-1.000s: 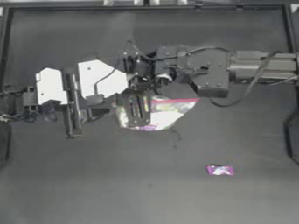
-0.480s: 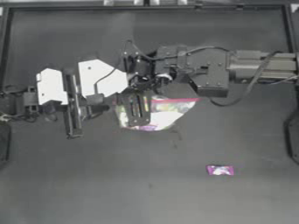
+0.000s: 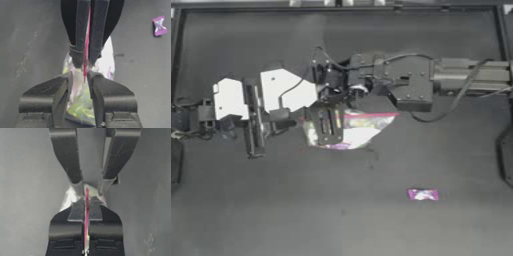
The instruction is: Put candy in bag
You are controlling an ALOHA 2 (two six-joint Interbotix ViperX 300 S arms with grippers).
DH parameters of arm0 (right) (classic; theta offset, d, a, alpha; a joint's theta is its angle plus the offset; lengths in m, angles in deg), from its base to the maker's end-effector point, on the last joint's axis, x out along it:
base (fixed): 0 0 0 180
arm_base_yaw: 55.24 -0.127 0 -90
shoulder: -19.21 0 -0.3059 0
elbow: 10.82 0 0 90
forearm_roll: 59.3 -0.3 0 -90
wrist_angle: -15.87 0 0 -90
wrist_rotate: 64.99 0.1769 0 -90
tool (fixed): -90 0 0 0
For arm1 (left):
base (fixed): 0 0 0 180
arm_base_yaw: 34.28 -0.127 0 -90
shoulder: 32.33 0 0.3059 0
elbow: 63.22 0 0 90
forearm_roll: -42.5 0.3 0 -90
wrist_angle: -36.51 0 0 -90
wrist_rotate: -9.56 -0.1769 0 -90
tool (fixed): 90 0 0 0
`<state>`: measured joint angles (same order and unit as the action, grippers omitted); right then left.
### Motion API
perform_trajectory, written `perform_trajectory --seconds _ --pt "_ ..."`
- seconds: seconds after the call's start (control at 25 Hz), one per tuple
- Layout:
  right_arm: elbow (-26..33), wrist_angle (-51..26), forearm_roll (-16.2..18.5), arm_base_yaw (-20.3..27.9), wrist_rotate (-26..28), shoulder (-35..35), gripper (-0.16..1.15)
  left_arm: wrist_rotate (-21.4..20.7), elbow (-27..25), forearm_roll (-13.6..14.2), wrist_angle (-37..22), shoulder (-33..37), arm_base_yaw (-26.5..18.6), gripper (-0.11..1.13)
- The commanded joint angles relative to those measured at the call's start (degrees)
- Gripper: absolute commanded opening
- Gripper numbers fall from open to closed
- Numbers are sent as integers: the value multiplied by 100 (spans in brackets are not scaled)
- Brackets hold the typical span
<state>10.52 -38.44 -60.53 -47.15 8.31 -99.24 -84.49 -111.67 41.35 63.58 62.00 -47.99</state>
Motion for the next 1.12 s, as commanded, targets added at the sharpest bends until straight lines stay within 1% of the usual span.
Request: perform_trajectory --seconds 0.04,0.56,0.64,0.76,0.84,0.96,1.12 --pt "79 26 0 -26 0 316 6 0 123 -9 44 44 -18 68" --pt "88 26 -18 -35 0 308 6 18 123 -9 229 -79 -18 65" --pt "88 26 -9 -35 0 308 6 26 123 -9 229 -79 -18 63" --pt "79 26 -26 -35 0 299 6 18 132 -9 229 -79 -9 51" --pt "70 26 -18 -35 0 299 6 9 123 0 229 -70 0 37" --pt "62 26 -26 -35 0 290 6 -9 123 9 229 -53 26 22" --pt "53 26 -18 -35 0 281 6 -18 123 26 220 -44 79 8"
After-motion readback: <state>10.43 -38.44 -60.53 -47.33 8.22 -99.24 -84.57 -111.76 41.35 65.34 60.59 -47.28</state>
